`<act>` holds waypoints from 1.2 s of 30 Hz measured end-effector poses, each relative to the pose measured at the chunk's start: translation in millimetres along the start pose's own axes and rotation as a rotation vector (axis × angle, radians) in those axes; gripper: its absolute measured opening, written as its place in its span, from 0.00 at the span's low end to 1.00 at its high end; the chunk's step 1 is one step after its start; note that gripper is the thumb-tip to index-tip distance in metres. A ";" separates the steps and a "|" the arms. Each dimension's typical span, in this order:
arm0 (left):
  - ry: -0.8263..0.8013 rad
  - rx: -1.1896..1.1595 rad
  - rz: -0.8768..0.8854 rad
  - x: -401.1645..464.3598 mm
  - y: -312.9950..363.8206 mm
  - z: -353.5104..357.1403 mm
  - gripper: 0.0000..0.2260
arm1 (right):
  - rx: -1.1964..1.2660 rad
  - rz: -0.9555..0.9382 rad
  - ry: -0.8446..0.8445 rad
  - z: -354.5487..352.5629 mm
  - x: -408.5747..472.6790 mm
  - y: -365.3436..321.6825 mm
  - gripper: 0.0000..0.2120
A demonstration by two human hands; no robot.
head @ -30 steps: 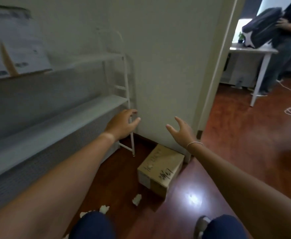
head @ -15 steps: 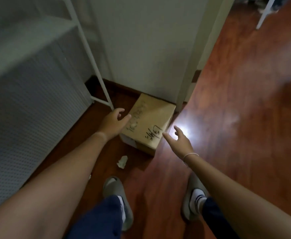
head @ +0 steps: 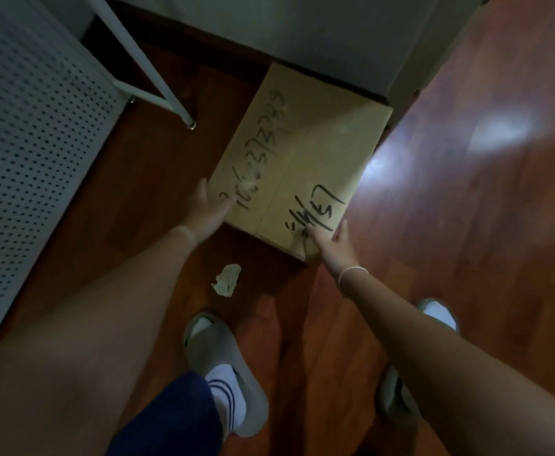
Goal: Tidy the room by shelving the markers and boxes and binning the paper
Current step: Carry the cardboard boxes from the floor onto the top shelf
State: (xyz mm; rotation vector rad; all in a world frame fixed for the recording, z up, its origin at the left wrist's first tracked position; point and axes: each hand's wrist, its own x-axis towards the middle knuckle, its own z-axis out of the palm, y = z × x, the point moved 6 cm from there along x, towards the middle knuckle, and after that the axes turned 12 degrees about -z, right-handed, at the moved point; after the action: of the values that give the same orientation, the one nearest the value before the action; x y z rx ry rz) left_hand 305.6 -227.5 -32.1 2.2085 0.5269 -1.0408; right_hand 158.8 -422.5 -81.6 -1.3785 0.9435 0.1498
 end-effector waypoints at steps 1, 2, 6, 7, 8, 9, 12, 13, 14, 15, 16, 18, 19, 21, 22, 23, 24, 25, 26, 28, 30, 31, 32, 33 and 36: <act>-0.006 -0.033 -0.019 9.8 1.5 1.6 0.36 | 0.020 0.013 0.008 3.3 8.9 2.3 0.43; -0.013 -0.055 -0.033 16.4 2.7 3.1 0.36 | 0.035 0.030 0.016 5.1 14.4 4.9 0.43; -0.015 -0.118 -0.073 23.4 10.1 2.1 0.23 | 0.114 0.037 0.029 5.8 19.9 2.6 0.36; -0.018 -0.111 -0.082 20.4 11.0 1.1 0.23 | 0.122 0.037 0.038 2.8 16.7 0.2 0.32; -0.012 -0.105 -0.075 15.3 13.5 -3.1 0.23 | 0.126 0.032 0.043 -0.2 12.3 -6.6 0.28; -0.001 -0.097 -0.061 6.9 18.1 -8.6 0.23 | 0.122 0.029 0.045 -3.6 6.2 -15.8 0.24; 0.013 -0.134 -0.030 -25.1 34.7 -28.0 0.22 | 0.122 0.008 0.025 -13.3 -13.6 -53.3 0.19; 0.022 -0.169 -0.022 -41.2 43.0 -41.2 0.21 | 0.112 0.005 -0.013 -14.2 -23.9 -75.6 0.18; 0.035 -0.183 -0.016 -50.7 45.5 -47.3 0.20 | 0.107 0.021 -0.057 -14.9 -30.6 -84.6 0.18; 0.071 -0.203 0.001 -67.2 51.7 -63.3 0.19 | 0.091 0.022 -0.099 -14.7 -40.8 -105.4 0.18; 0.104 -0.208 0.014 -78.9 54.5 -74.9 0.18 | 0.068 0.019 -0.144 -13.7 -48.0 -118.9 0.19; 0.163 -0.224 0.031 -104.5 58.1 -96.1 0.17 | 0.035 0.005 -0.192 -13.2 -62.1 -144.5 0.20; 0.187 -0.257 0.043 -124.0 59.8 -109.7 0.16 | 0.024 -0.025 -0.217 -11.0 -73.4 -164.1 0.19; 0.204 -0.320 0.061 -152.6 61.9 -125.5 0.15 | 0.011 -0.079 -0.252 -8.0 -87.4 -191.8 0.19; 0.224 -0.360 0.070 -170.8 60.5 -135.9 0.15 | 0.006 -0.118 -0.266 -5.6 -97.0 -208.0 0.19; 0.240 -0.398 0.086 -186.6 59.9 -145.2 0.15 | 0.008 -0.153 -0.271 -4.1 -105.9 -223.7 0.20; 0.258 -0.434 0.103 -201.6 59.1 -152.2 0.15 | 0.010 -0.182 -0.283 -3.0 -113.1 -236.3 0.21; 0.282 -0.475 0.122 -218.8 57.5 -159.3 0.15 | -0.004 -0.210 -0.303 -2.4 -121.8 -249.2 0.22; 0.305 -0.512 0.142 -233.6 56.8 -164.5 0.15 | -0.019 -0.232 -0.325 -1.5 -129.5 -261.2 0.22; 0.369 -0.581 0.177 -264.3 54.0 -173.0 0.14 | -0.019 -0.257 -0.364 -0.9 -145.7 -283.0 0.18; 0.453 -0.621 0.201 -295.8 49.7 -180.2 0.14 | -0.025 -0.286 -0.402 -0.2 -162.7 -302.4 0.14; 0.490 -0.637 0.209 -310.1 47.4 -182.6 0.14 | -0.041 -0.308 -0.425 0.1 -171.4 -311.0 0.15; 0.531 -0.656 0.221 -327.6 44.2 -185.4 0.13 | -0.061 -0.338 -0.455 0.7 -181.1 -320.6 0.17; 0.563 -0.677 0.229 -342.6 40.4 -187.7 0.13 | -0.076 -0.356 -0.486 1.2 -190.3 -328.3 0.19; 0.611 -0.740 0.271 -385.5 33.9 -194.4 0.11 | -0.101 -0.400 -0.566 3.9 -214.6 -349.8 0.21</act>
State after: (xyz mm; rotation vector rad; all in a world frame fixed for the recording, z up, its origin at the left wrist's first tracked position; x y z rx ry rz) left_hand 195.6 -150.9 379.7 1.7994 0.7044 0.0248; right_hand 233.0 -413.7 321.9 -1.4790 0.1868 0.2677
